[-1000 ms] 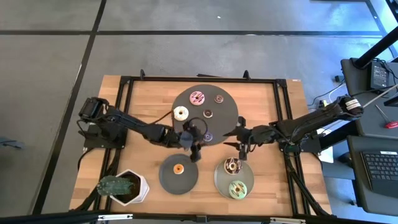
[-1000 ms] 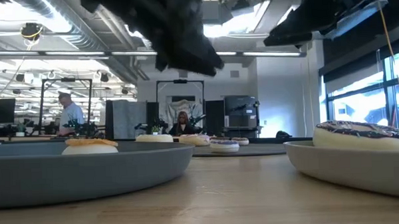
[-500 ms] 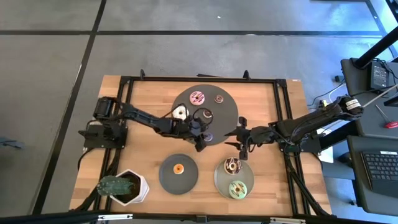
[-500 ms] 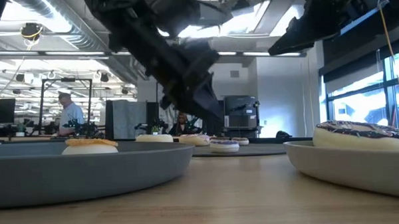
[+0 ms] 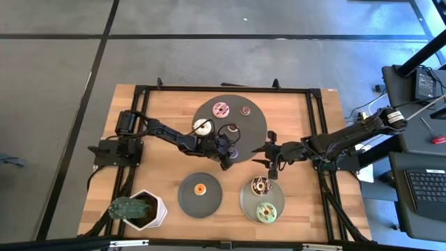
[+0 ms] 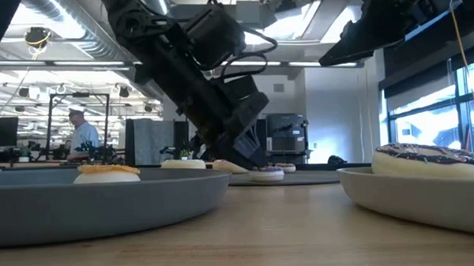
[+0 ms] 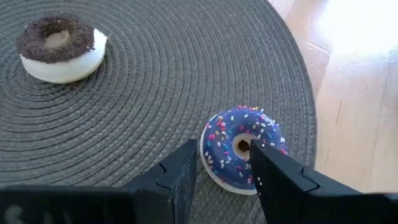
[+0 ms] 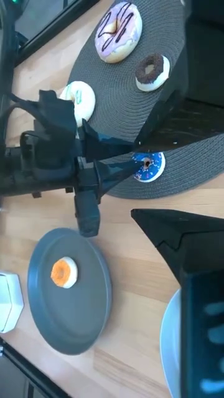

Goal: Pick & Place donuts
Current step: Put small purple donut on the black plate

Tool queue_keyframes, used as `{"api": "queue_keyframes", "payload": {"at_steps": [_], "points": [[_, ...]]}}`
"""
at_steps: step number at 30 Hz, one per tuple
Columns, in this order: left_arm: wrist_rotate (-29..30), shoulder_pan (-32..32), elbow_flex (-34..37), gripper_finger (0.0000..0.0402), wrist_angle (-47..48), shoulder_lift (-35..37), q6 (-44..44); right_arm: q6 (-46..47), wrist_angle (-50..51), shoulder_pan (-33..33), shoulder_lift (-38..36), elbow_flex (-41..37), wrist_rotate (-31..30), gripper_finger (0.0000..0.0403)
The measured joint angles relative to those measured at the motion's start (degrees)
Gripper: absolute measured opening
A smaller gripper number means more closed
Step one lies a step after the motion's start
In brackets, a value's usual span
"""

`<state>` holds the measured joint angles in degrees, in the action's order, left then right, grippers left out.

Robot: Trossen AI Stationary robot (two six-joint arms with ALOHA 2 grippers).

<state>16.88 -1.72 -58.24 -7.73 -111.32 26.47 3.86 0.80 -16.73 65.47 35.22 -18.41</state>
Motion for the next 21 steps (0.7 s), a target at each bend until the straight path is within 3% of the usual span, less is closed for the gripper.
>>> {"api": "queue_keyframes", "payload": {"at_steps": [10, 21], "points": [[-0.06, 0.0, -0.04, 0.0133, 0.0, -0.58, 1.8, 0.02, 0.0, 0.0, 0.0, 0.02, -0.02, 0.0158], [-1.11, 0.11, -0.04, 0.0043, -0.09, -0.75, 3.02, 0.02, 0.0, 0.0, 0.02, 0.02, -0.02, 0.0158]]}}
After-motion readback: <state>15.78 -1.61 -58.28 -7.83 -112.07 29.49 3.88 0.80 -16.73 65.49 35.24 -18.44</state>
